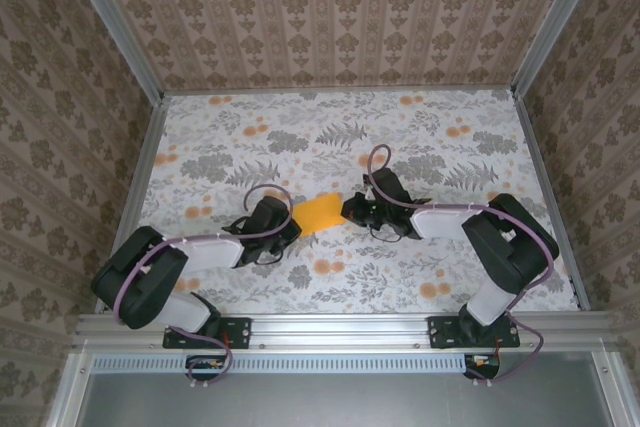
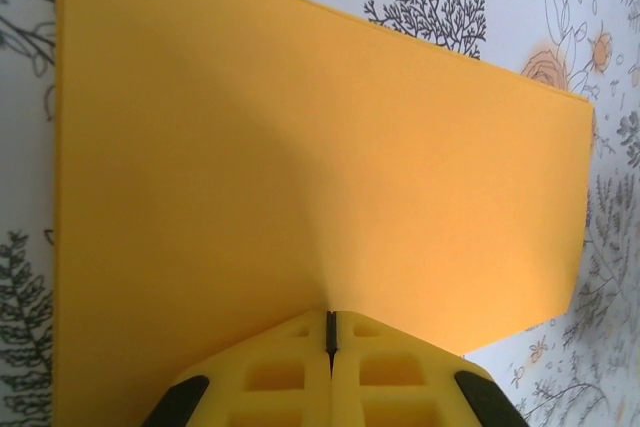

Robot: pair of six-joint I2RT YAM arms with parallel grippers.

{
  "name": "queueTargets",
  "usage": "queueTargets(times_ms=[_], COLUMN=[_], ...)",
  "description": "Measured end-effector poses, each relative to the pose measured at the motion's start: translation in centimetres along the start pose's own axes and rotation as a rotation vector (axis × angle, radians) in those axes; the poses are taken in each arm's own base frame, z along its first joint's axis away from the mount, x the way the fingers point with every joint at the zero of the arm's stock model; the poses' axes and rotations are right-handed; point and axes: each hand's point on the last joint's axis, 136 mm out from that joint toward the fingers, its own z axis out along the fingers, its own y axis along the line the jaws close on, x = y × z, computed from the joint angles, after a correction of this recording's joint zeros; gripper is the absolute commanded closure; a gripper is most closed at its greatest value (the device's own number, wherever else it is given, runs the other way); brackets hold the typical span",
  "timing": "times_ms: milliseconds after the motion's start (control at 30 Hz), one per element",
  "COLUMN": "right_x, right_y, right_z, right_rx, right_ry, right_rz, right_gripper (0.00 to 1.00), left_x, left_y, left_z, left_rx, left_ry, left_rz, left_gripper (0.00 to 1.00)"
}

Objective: Fold a paper plane with a square sheet of paper (pick it up from the middle)
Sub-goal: First fold in half a square sheet of paper at the center of the table.

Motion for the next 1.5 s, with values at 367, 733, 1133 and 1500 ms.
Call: queueTargets(times_ms=[367,733,1133,1500], right_x=[1.4,2.3,2.3,2.1], right_y=[2.2,0.3,0.1,0.1], right_z=[4.2,5.9,6.0,6.0], right_rx=[-0.002,0.064,0.075,0.077], right_ry=[0.069,0.098,0.094,0.094], right_rz=[-0.022,0.019,0.071,0.072], right_gripper=[0.97,0.98,0.98,0.98], left_x=[0.2,0.4,0.1,-0.4], left_y=[-0.5,0.0,3.1,5.1], left_z=[0.3,0.0,-2.4,-4.0], left_rx=[0.004,0.03,0.02,-0.085], left_ry=[0.066,0.054,-0.042,-0.065], left_rz=[0.102,0.086,-0.033,-0.039], left_gripper=[0.95,0.94,0.92,0.84])
